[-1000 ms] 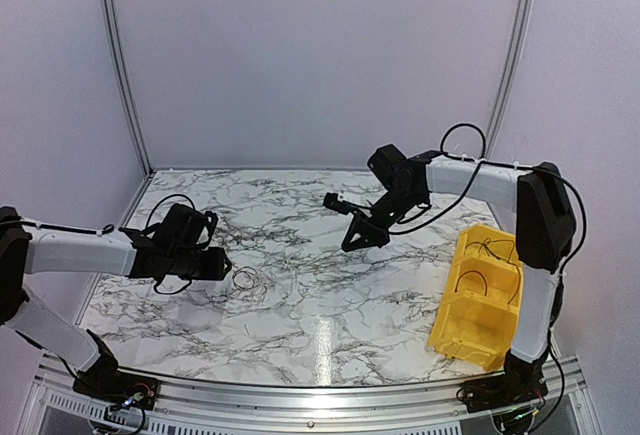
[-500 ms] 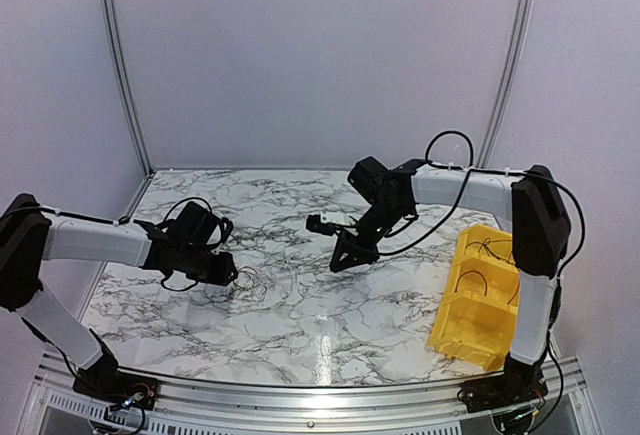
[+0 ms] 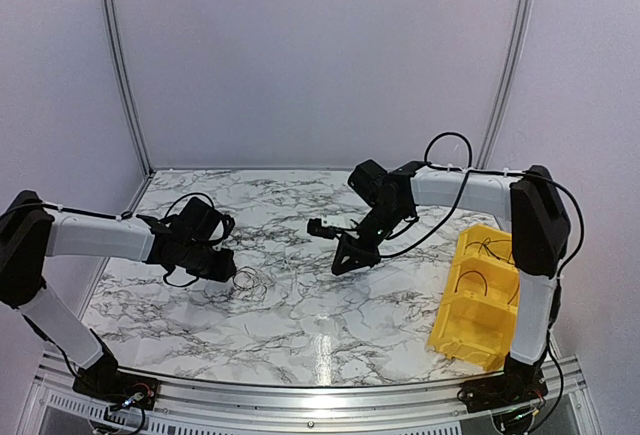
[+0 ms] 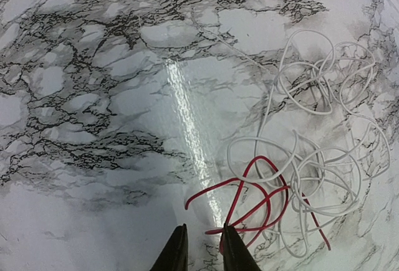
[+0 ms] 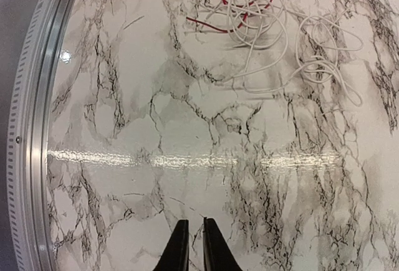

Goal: Untangle the cables

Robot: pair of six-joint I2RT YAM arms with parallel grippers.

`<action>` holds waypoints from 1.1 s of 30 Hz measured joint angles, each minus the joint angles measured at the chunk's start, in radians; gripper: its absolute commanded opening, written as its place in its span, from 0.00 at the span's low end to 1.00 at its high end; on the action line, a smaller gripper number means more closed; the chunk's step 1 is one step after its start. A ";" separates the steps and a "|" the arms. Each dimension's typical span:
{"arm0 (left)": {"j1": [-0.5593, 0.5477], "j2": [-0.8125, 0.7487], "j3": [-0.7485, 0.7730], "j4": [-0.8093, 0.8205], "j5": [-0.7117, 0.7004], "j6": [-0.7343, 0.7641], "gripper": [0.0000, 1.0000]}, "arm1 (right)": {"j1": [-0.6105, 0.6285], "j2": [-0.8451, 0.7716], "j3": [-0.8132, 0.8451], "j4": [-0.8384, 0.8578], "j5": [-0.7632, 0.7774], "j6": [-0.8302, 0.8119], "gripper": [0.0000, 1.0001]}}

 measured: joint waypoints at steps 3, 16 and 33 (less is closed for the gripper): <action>0.000 0.009 0.000 -0.001 0.007 -0.002 0.18 | 0.000 0.003 0.000 0.000 0.000 -0.002 0.09; 0.000 0.050 0.015 -0.009 0.026 0.002 0.00 | 0.000 0.017 0.000 -0.008 0.003 -0.003 0.07; 0.000 -0.373 0.153 -0.119 -0.047 0.159 0.00 | 0.000 0.020 0.092 -0.064 0.020 0.005 0.08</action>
